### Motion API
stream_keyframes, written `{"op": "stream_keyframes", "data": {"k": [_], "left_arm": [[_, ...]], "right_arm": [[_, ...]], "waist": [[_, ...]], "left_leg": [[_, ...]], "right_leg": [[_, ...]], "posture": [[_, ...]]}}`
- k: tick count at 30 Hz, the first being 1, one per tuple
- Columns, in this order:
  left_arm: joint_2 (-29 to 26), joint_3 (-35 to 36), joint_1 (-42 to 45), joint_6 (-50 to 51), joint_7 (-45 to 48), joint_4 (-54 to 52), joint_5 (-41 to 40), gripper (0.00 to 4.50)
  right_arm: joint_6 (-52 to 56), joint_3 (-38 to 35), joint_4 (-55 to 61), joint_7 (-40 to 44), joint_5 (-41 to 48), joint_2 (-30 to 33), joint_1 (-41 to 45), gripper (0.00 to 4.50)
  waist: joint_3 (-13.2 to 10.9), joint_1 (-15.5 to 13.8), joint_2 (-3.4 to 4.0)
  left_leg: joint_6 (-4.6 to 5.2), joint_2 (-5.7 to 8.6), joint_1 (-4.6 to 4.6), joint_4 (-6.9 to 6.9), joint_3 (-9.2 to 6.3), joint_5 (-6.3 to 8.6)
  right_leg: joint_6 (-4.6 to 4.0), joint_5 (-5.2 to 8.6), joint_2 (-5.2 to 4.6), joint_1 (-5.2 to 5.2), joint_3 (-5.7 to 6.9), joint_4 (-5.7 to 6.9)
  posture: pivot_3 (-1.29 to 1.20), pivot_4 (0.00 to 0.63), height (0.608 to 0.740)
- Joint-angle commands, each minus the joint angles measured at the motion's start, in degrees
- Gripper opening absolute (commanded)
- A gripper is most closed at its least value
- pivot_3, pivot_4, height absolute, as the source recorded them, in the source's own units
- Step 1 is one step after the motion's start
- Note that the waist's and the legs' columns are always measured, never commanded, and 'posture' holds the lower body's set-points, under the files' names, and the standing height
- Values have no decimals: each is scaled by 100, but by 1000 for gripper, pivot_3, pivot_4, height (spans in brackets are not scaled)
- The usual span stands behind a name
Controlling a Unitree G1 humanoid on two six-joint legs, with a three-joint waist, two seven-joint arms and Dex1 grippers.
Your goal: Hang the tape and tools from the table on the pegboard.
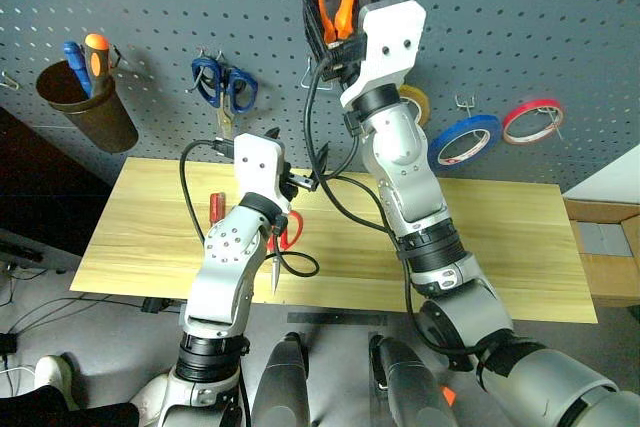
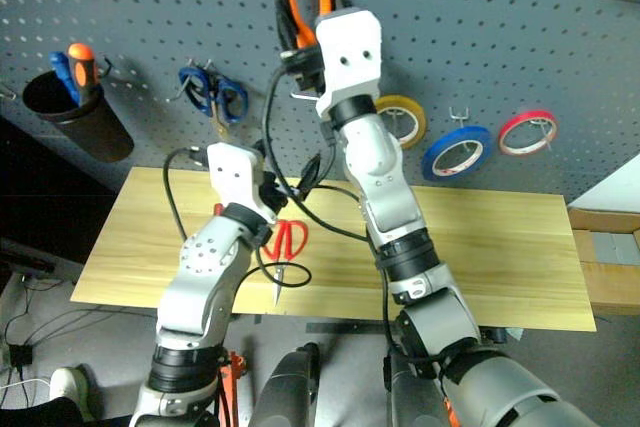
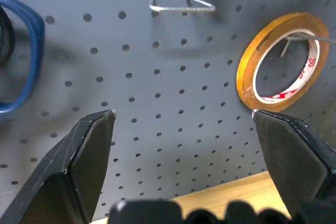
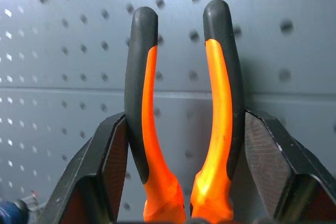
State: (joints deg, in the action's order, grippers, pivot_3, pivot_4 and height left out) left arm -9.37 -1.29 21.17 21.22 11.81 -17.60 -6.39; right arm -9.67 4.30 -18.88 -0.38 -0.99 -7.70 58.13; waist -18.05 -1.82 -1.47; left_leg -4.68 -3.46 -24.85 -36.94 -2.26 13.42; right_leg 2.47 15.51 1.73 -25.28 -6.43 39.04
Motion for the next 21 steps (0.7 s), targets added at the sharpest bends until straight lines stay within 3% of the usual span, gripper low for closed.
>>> {"op": "stream_keyframes", "data": {"k": [1, 8, 21], "left_arm": [[29, 2, 233, -116, 44, 26, -51, 4500], [43, 17, 398, -158, 73, 192, -49, 4500], [-3, 187, 354, -199, 157, 14, -177, 4500]], "right_arm": [[-388, -103, -95, -117, 33, -101, 428, 2694], [-746, -184, -686, -270, 39, -153, 698, 2694], [-669, -53, -441, -259, 111, -347, 573, 2694]], "waist": [[0, 1, 0], [0, 5, 0], [-2, 5, 2]], "left_leg": [[0, 0, 0, 0, 0, 0], [0, 0, 1, -3, -4, -2], [-2, 0, 1, -2, -6, -4]], "right_leg": [[0, 0, 0, 0, 0, 0], [-4, -2, 1, 2, 5, 3], [-5, -3, 0, 2, 8, 4]], "posture": [[205, 318, 740], [206, 326, 740], [217, 334, 740]]}}
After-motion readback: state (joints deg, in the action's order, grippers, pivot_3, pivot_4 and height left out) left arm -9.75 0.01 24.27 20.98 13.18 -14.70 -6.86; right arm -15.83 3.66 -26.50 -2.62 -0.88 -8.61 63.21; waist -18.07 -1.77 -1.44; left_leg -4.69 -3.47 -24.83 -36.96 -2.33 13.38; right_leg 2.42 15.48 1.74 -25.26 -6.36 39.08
